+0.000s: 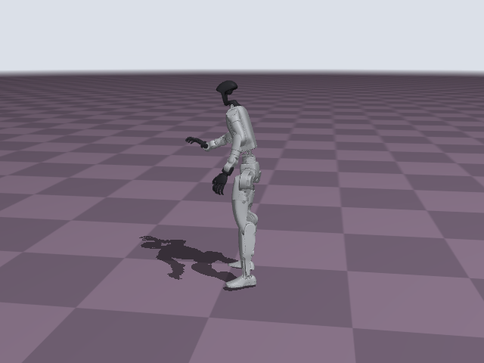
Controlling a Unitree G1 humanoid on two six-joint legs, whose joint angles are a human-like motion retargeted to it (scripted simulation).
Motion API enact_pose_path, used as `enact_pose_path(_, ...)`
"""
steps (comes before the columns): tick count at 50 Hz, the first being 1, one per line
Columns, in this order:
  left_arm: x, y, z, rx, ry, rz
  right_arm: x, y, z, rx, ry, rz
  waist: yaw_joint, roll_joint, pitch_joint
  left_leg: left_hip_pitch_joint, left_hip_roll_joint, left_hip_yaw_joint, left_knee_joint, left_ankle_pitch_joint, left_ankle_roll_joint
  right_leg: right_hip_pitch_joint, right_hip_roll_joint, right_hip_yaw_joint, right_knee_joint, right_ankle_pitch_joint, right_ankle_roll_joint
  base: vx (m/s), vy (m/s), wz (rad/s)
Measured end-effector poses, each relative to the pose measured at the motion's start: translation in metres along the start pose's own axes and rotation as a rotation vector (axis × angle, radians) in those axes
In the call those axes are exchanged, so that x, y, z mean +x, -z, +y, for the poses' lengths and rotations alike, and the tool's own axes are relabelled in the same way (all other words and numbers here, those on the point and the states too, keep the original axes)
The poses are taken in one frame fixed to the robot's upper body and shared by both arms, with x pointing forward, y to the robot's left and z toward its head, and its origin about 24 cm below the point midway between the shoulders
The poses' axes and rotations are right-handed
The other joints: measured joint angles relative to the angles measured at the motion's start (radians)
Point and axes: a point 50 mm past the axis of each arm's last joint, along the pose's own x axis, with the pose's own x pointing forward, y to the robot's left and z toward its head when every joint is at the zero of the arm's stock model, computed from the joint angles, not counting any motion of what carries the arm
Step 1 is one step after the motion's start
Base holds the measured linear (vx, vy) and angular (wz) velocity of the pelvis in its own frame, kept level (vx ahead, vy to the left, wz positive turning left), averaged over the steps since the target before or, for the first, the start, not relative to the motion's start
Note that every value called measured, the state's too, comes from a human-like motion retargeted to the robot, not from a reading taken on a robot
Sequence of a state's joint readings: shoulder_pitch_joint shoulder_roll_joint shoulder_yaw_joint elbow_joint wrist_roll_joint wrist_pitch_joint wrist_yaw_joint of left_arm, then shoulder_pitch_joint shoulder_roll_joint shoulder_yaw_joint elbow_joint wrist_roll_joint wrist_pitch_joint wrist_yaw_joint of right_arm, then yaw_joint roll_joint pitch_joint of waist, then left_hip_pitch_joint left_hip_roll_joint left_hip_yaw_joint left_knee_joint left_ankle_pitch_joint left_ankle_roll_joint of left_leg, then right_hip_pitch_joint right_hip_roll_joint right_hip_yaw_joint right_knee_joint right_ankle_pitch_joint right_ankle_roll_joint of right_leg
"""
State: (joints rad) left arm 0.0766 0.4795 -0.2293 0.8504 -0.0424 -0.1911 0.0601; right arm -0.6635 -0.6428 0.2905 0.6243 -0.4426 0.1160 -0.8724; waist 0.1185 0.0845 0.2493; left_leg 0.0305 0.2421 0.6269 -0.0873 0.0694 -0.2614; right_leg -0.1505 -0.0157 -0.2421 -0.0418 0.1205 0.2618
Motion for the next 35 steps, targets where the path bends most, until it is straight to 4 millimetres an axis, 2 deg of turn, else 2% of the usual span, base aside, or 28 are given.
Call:
enact_pose_path(2, 0.005, -0.01, -0.004, -0.013, 0.006, -0.029, -0.012, -0.043, 0.017, 0.086, -0.042, -0.084, 0.026, 0.011, -0.001, 0.003, 0.003, 0.002, 0.0, 0.0, 0.0, 0.0, 0.003, 0.005, 0.003, -0.001, 0.0, 0.0, -0.06, -0.04)
enact_pose_path(5, 0.01, -0.025, -0.009, -0.035, 0.023, -0.076, -0.024, -0.1, 0.03, 0.179, -0.086, -0.209, 0.056, 0.026, -0.006, 0.003, 0.005, 0.001, 0.0, 0.002, 0.0, -0.002, 0.006, 0.007, 0.007, -0.002, 0.0, 0.0, -0.02, -0.01)
enact_pose_path(8, 0.012, -0.036, -0.012, -0.062, 0.039, -0.118, -0.025, -0.132, 0.03, 0.222, -0.089, -0.287, 0.07, 0.033, -0.013, -0.002, 0.005, -0.004, 0.0, 0.004, 0.0, -0.006, 0.005, 0.004, 0.011, -0.002, 0.0, 0.0, 0.0, 0.0)
enact_pose_path(10, 0.012, -0.039, -0.011, -0.079, 0.042, -0.137, -0.019, -0.138, 0.027, 0.23, -0.07, -0.295, 0.07, 0.032, -0.019, -0.006, 0.004, -0.007, 0.0, 0.004, 0.0, -0.008, 0.003, 0.0, 0.013, -0.003, 0.0, 0.0, 0.0, 0.0)
enact_pose_path(13, 0.01, -0.038, -0.007, -0.091, 0.033, -0.139, -0.001, -0.117, 0.017, 0.192, -0.026, -0.255, 0.057, 0.024, -0.024, -0.009, 0.002, -0.013, 0.0, 0.003, 0.0, -0.007, -0.001, -0.008, 0.013, -0.004, 0.0, 0.0, 0.0, 0.0)
enact_pose_path(15, 0.009, -0.034, -0.003, -0.085, 0.023, -0.127, 0.015, -0.09, 0.007, 0.13, 0.003, -0.216, 0.045, 0.016, -0.025, -0.011, 0.0, -0.016, 0.0, 0.003, 0.0, -0.006, -0.003, -0.012, 0.013, -0.005, 0.0, 0.0, 0.0, 0.0)
enact_pose_path(17, 0.007, -0.028, 0.001, -0.069, 0.012, -0.109, 0.032, -0.053, -0.009, 0.039, 0.039, -0.167, 0.031, 0.008, -0.023, -0.011, 0.0, -0.018, 0.0, 0.003, 0.0, -0.004, -0.004, -0.016, 0.012, -0.005, 0.0, 0.0, 0.0, 0.0)
enact_pose_path(19, 0.005, -0.021, 0.005, -0.052, -0.001, -0.089, 0.048, -0.014, -0.031, -0.058, 0.087, -0.1, 0.016, 0.0, -0.02, -0.011, 0.001, -0.019, 0.0, 0.004, 0.0, -0.002, -0.003, -0.019, 0.011, -0.005, 0.0, 0.0, 0.0, 0.0)
enact_pose_path(22, 0.0, -0.009, 0.011, -0.043, -0.027, -0.055, 0.068, 0.04, -0.075, -0.185, 0.181, 0.017, -0.009, -0.012, -0.014, -0.011, 0.002, -0.018, 0.0, 0.005, 0.0, -0.001, -0.001, -0.021, 0.009, -0.004, 0.0, 0.0, 0.0, 0.0)
enact_pose_path(25, -0.008, 0.006, 0.016, -0.053, -0.057, -0.012, 0.084, 0.074, -0.124, -0.282, 0.292, 0.094, -0.039, -0.024, -0.01, -0.013, 0.002, -0.014, 0.0, 0.006, 0.0, -0.003, 0.001, -0.02, 0.007, -0.002, 0.0, 0.0, 0.0, 0.0)
enact_pose_path(27, -0.013, 0.016, 0.018, -0.053, -0.063, 0.02, 0.094, 0.081, -0.151, -0.328, 0.37, 0.104, -0.057, -0.032, -0.011, -0.015, 0.001, -0.011, 0.0, 0.007, 0.0, -0.006, 0.001, -0.02, 0.005, -0.001, 0.0, 0.0, 0.0, 0.0)
enact_pose_path(30, -0.018, 0.028, 0.017, -0.021, -0.04, 0.059, 0.106, 0.078, -0.18, -0.365, 0.474, 0.094, -0.076, -0.04, -0.015, -0.02, 0.0, -0.009, 0.0, 0.011, 0.0, -0.01, 0.001, -0.021, 0.0, 0.001, 0.0, 0.0, 0.0, 0.0)
enact_pose_path(33, -0.017, 0.027, 0.015, 0.041, 0.014, 0.063, 0.115, 0.065, -0.187, -0.346, 0.523, 0.072, -0.075, -0.04, -0.021, -0.026, -0.001, -0.018, 0.0, 0.02, 0.0, -0.01, 0.001, -0.028, -0.005, 0.003, 0.0, 0.0, 0.0, 0.0)
enact_pose_path(35, -0.013, 0.02, 0.014, 0.075, 0.041, 0.042, 0.118, 0.052, -0.181, -0.313, 0.522, 0.047, -0.064, -0.036, -0.023, -0.03, -0.001, -0.032, 0.0, 0.026, 0.0, -0.008, -0.001, -0.036, -0.007, 0.002, 0.0, 0.0, -0.02, 0.1)
